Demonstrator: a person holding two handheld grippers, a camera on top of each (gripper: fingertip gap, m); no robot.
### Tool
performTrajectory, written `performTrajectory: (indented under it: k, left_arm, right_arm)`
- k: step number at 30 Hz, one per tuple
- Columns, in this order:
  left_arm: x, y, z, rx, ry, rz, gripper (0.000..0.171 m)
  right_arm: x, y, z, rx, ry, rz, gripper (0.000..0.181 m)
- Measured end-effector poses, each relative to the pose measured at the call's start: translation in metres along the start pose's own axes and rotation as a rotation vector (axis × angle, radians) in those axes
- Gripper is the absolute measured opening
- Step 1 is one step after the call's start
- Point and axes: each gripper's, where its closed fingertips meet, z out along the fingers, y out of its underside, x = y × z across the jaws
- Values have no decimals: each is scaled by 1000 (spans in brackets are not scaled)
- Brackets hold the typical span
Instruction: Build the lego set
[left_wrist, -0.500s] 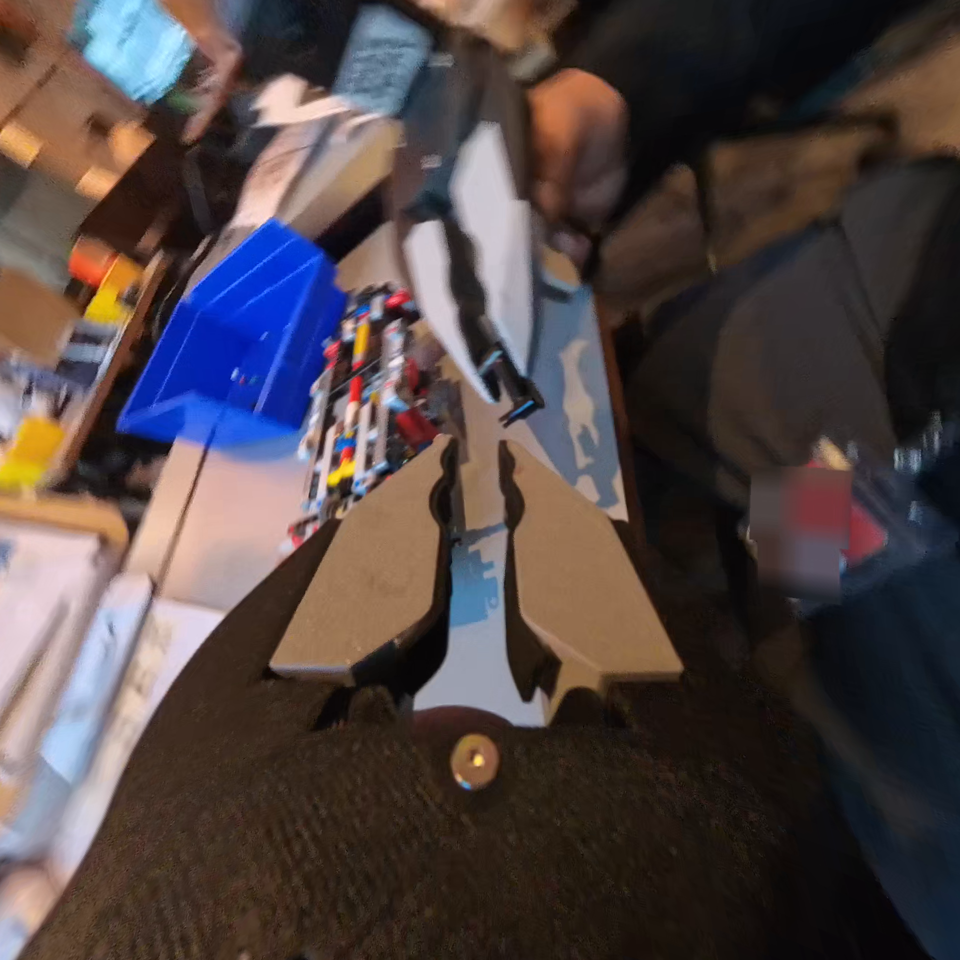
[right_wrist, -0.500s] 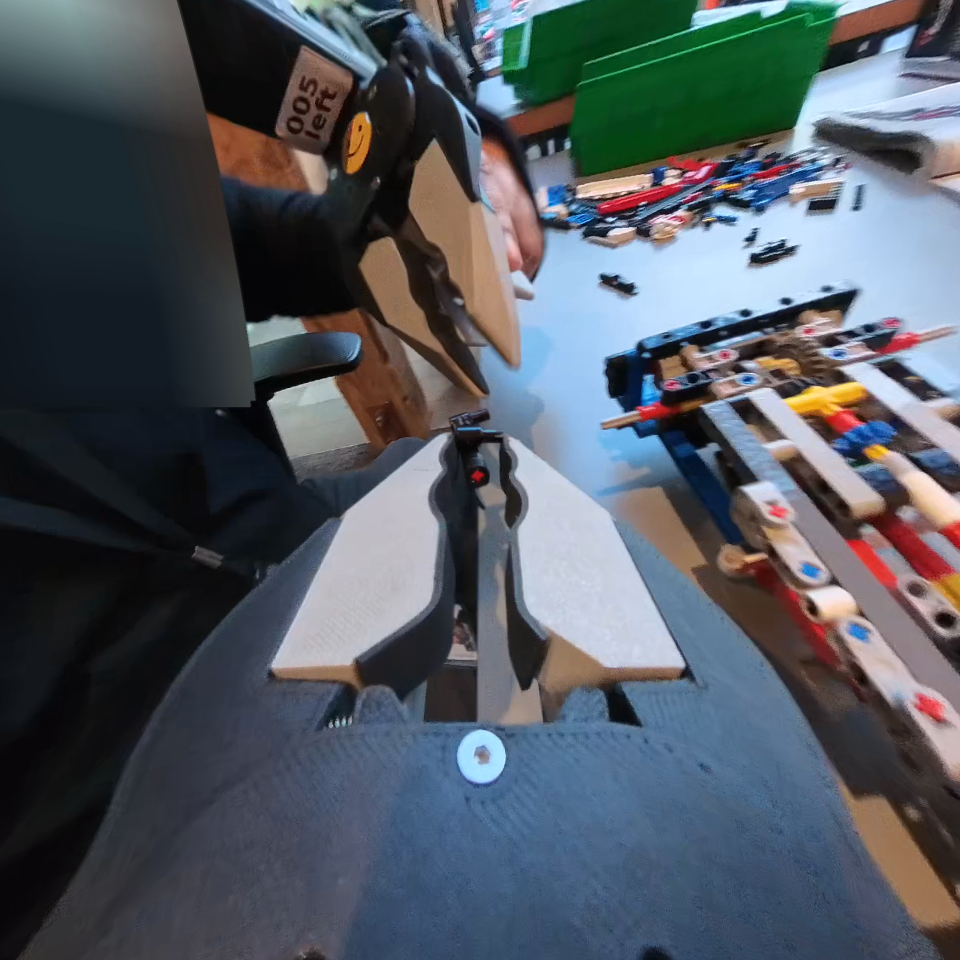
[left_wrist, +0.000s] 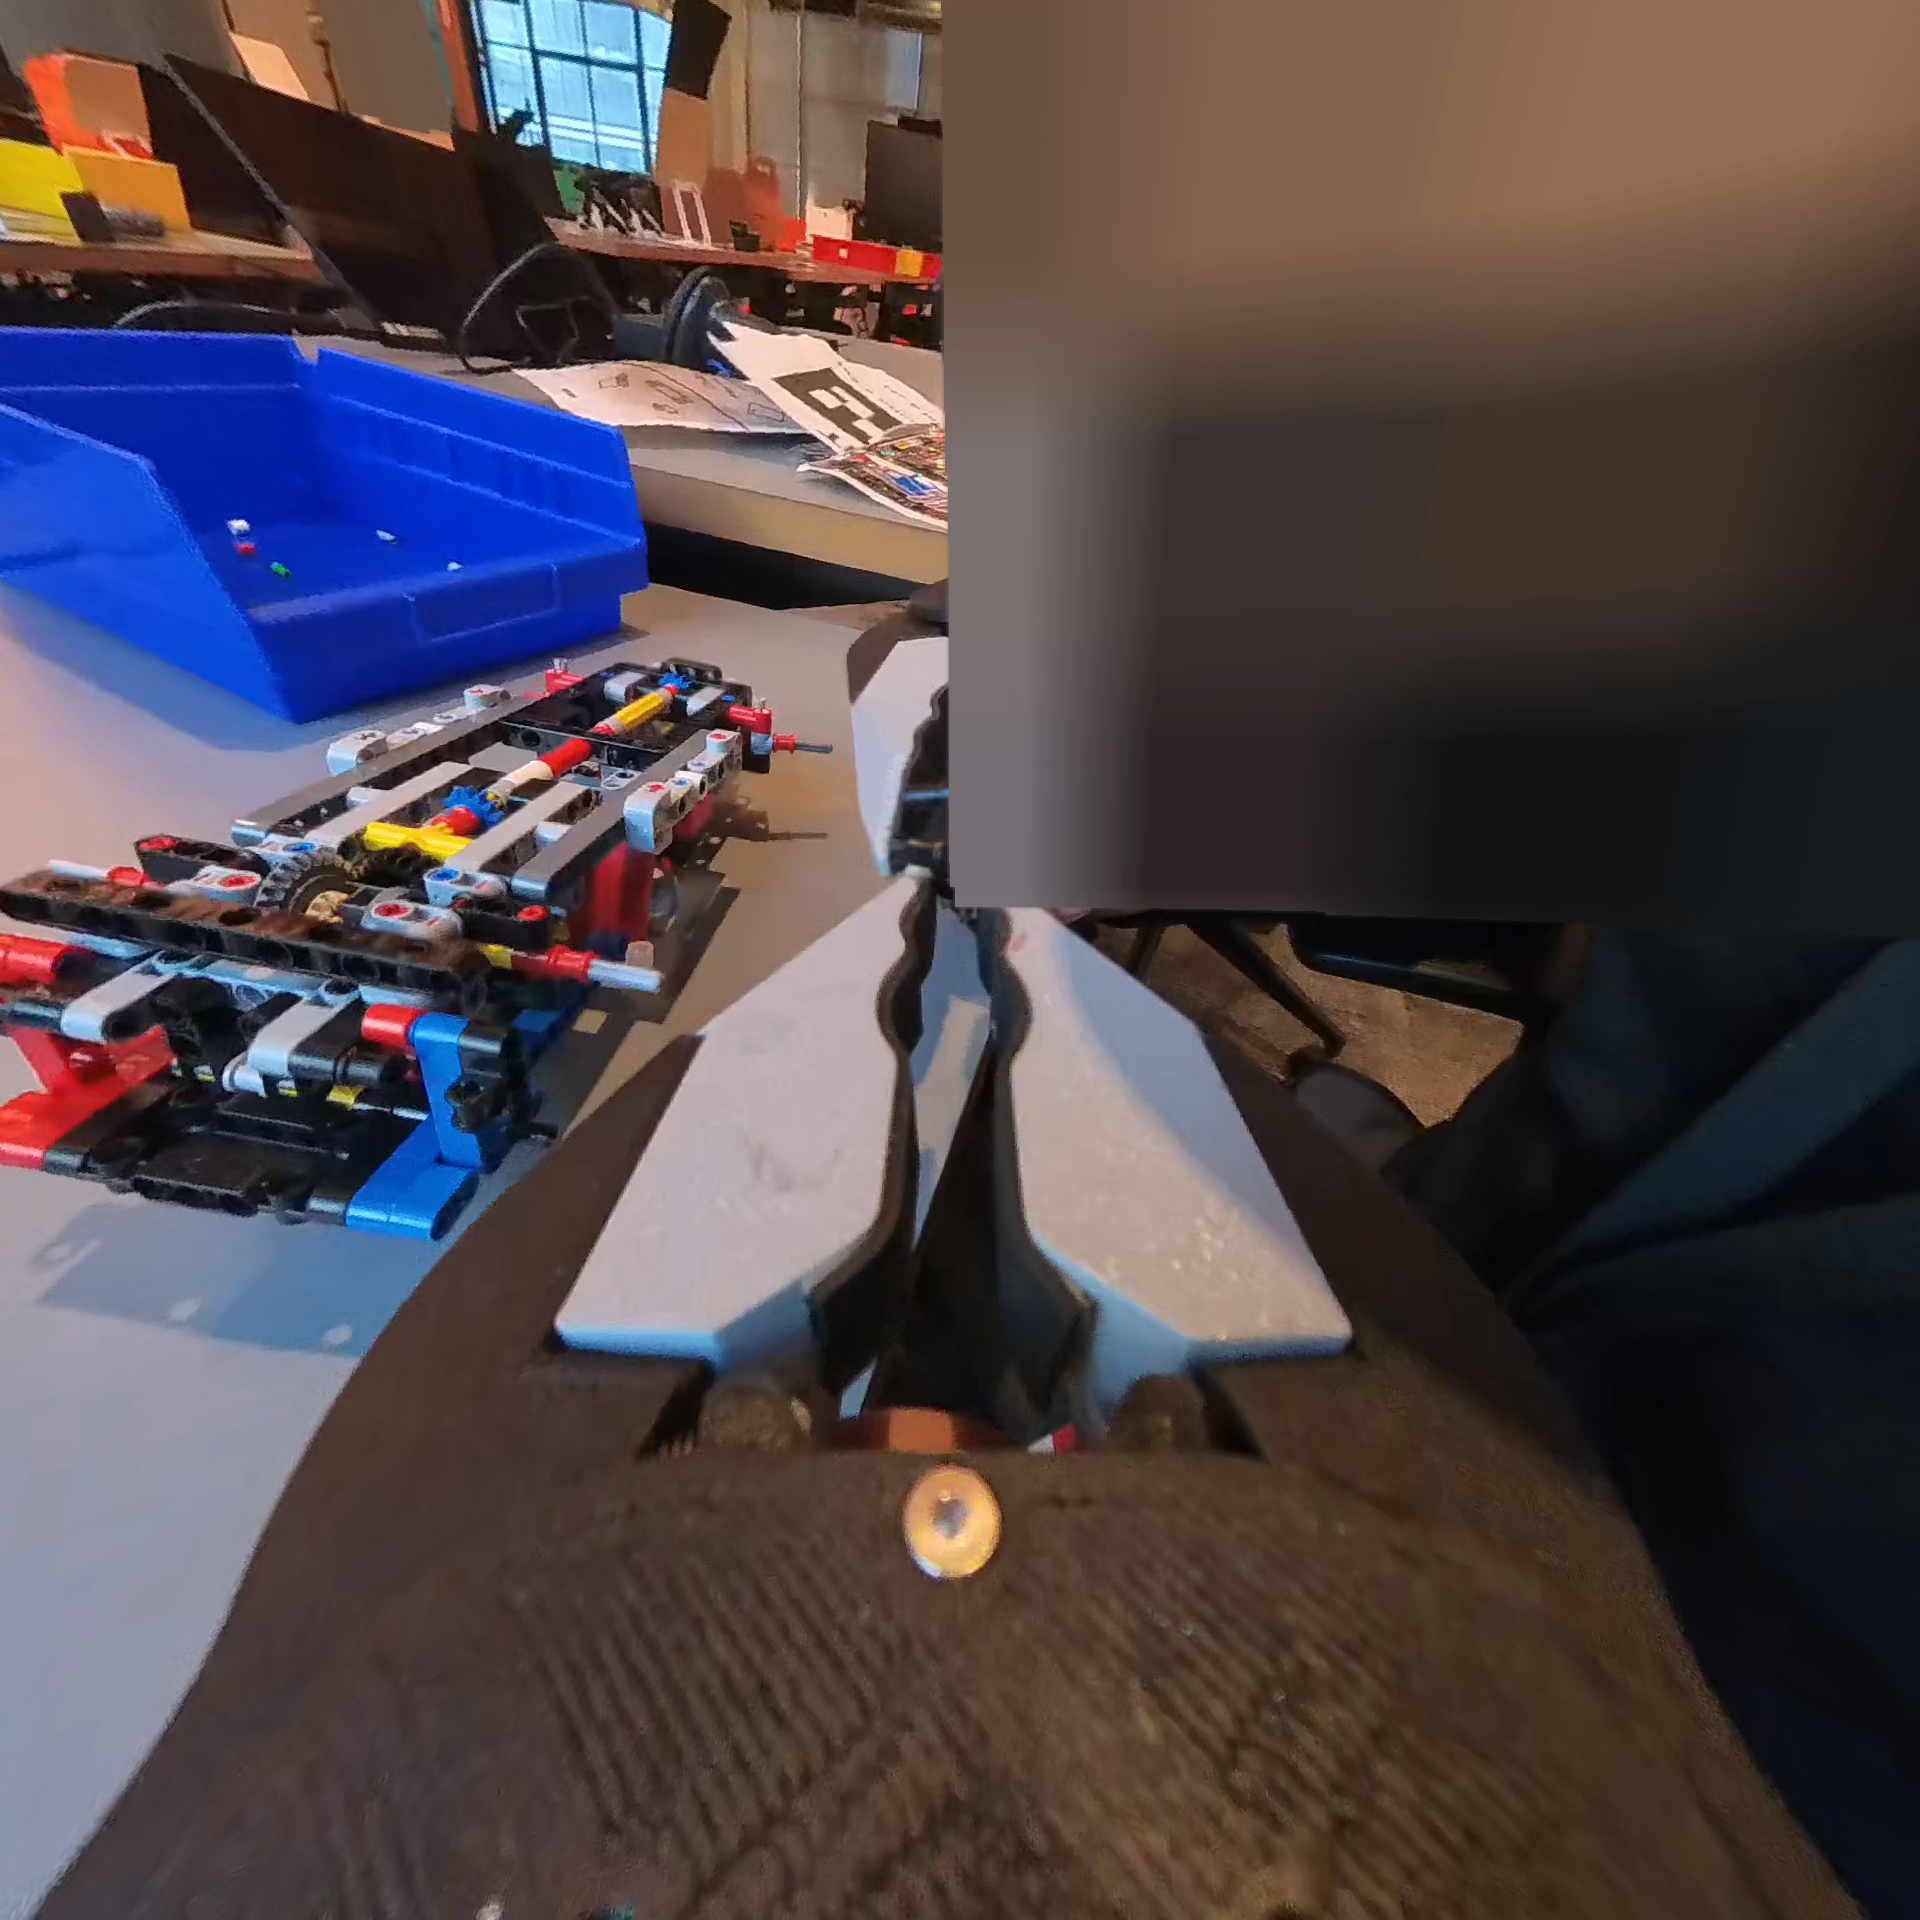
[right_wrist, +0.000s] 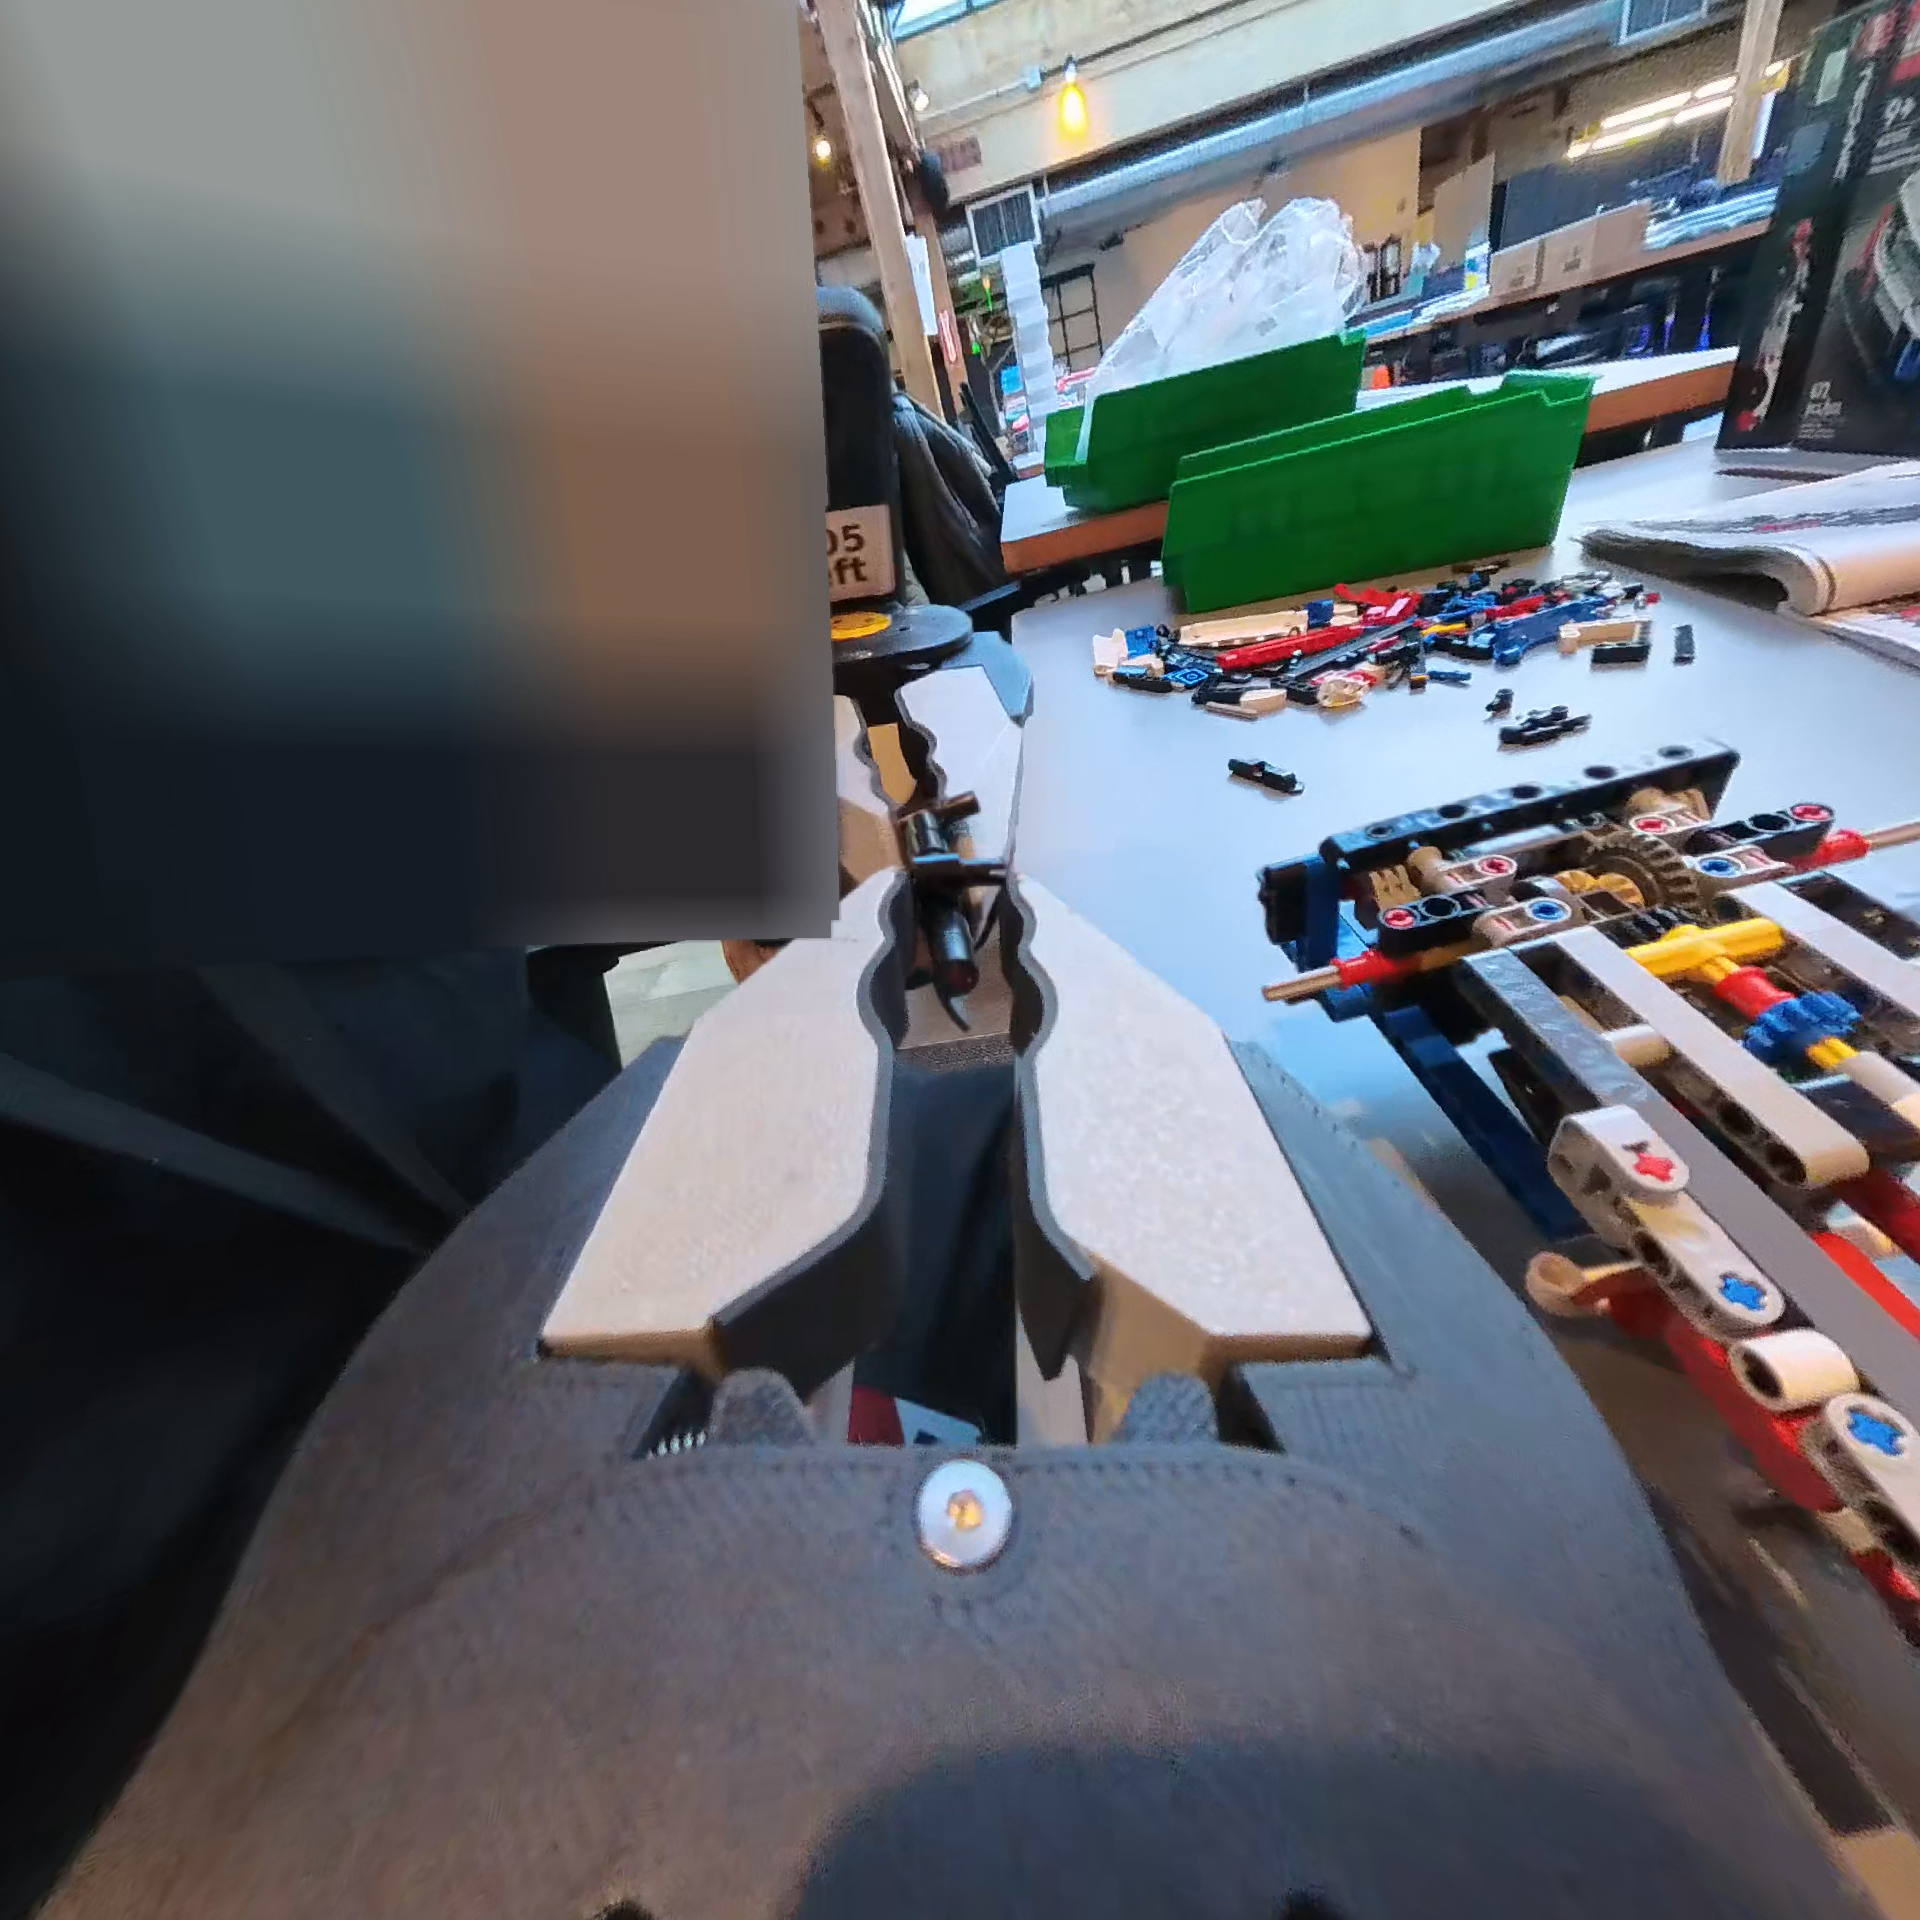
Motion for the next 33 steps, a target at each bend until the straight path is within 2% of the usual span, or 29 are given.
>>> performTrajectory:
  k: [4,7,11,13,14,16,20,22,27,29,30,33]
  left_arm:
    - [3,-1,-1,5,9,41,4]
    - [1,6,-2,-35,24,87,4]
    - [-3,17,-7,-94,18,159,4]
    - [-3,19,-8,-111,27,181,4]
    - [-1,20,-8,-119,41,181,4]
    - [-1,22,-7,-135,58,134,4]
    - [-1,23,-5,-133,119,-100,4]
    - [-2,25,-4,-140,120,-132,4]
    - [-3,28,-2,-158,108,-129,4]
    - [-3,29,0,-169,90,-90,4]
    - [-2,31,1,-184,85,-64,4]
    - [3,34,5,-214,71,-2,4]
  right_arm:
    - [-3,0,0,2,-8,-20,12]
    - [-3,8,0,-67,-6,-25,12]
    - [-5,13,1,-102,-41,34,23]
    - [-5,15,1,-108,-37,32,21]
    - [-4,16,1,-116,-23,17,15]
    - [-2,18,1,-138,4,-21,13]
    - [3,19,-1,-160,60,-112,14]
    - [5,22,-2,-185,80,-155,13]
    - [9,24,-4,-211,91,-136,14]
    - [14,22,-7,-222,98,-80,30]
    - [12,18,-7,-209,79,-66,32]
    - [1,11,-1,-206,59,-138,25]
